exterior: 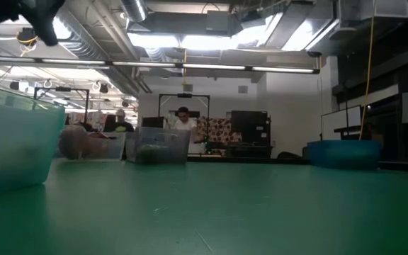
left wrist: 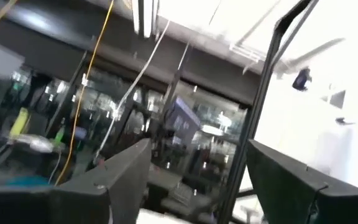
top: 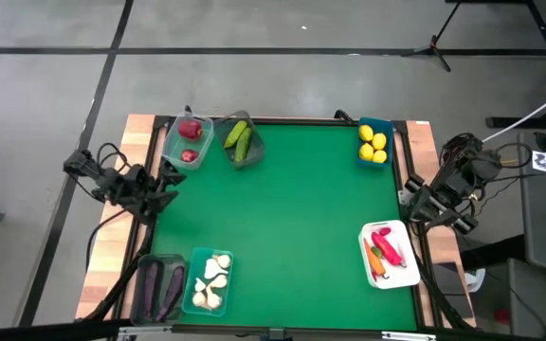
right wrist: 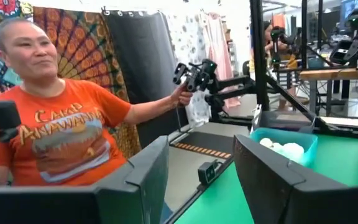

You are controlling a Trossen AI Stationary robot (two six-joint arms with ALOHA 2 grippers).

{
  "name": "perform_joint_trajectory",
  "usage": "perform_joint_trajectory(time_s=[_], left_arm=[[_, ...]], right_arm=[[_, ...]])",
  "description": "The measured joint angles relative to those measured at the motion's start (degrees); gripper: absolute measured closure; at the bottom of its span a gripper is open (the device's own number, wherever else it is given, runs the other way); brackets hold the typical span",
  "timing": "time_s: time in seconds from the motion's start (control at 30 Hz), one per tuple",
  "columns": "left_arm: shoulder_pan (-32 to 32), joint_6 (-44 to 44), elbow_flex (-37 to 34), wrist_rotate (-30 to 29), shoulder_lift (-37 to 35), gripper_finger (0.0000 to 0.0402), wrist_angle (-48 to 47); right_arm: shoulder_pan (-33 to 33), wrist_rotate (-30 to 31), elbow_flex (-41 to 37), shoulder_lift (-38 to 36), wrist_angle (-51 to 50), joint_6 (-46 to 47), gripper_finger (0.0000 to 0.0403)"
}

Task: Sort produce into baskets
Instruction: Return to Home Position

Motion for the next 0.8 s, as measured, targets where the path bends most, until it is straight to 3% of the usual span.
perform_joint_trajectory(time_s=[0.3,0.53,0.8], left_arm=[[-0.1,-4.7,0.0,-1.8,0.6,0.0143,-6.5],[-0.2,-3.0,0.0,-1.8,0.6,0.0143,-9.8],[-0.2,-3.9,0.0,-1.8,0.6,0.0143,-13.5]], right_arm=[[0.0,2.1,-7.9,0.0,5.4,1.3,0.0223],[0.0,-3.8,-17.1,-0.1,17.8,0.1,0.0223],[0.0,-4.4,-25.4,-0.1,25.7,0.2,0.0223]])
